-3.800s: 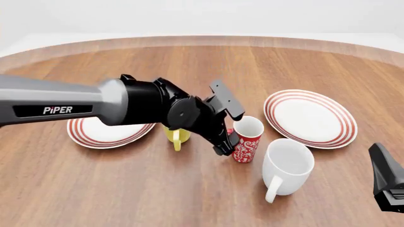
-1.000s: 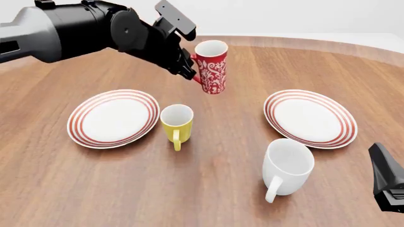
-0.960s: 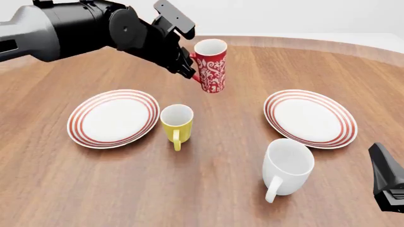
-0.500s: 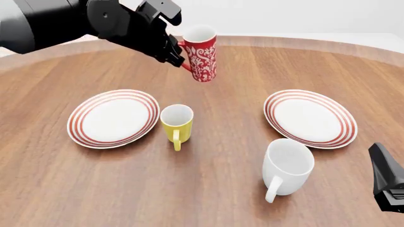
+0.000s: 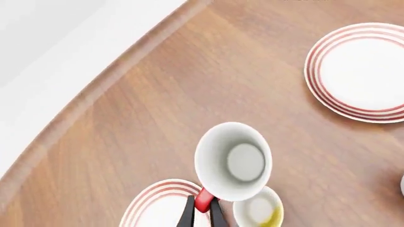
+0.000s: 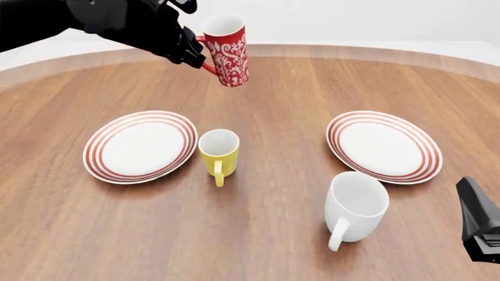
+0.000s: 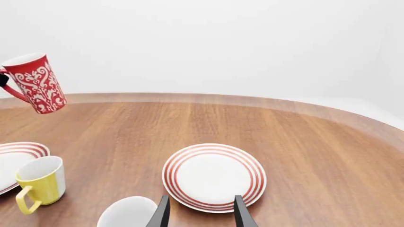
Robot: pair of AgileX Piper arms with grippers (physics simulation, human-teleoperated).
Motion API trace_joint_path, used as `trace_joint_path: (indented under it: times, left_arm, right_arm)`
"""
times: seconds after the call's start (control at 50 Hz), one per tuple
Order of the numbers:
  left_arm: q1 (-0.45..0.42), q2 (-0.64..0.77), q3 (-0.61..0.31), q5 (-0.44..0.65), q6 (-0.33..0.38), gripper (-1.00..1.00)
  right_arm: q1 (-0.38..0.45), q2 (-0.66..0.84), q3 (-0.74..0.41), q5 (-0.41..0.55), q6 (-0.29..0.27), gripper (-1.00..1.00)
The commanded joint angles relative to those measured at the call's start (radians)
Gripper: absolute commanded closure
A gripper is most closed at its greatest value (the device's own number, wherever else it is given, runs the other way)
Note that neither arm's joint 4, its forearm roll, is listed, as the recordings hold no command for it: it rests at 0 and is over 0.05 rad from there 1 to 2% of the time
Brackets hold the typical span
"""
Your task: Put the red mug on the left plate.
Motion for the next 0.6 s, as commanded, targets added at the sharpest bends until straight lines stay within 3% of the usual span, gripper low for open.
trace_joint_path:
  times: [0.02,0.6]
  left_arm:
    - [0.051,-0.033,0.027,-0.015,0.009,1.0]
    - [0.149,-0.079,0.146,-0.064,0.021,1.0]
  right_arm:
    - [0.0,0.0,0.0,0.0,0.0,-1.0]
    - [0.0,0.0,0.0,0.0,0.0,-1.0]
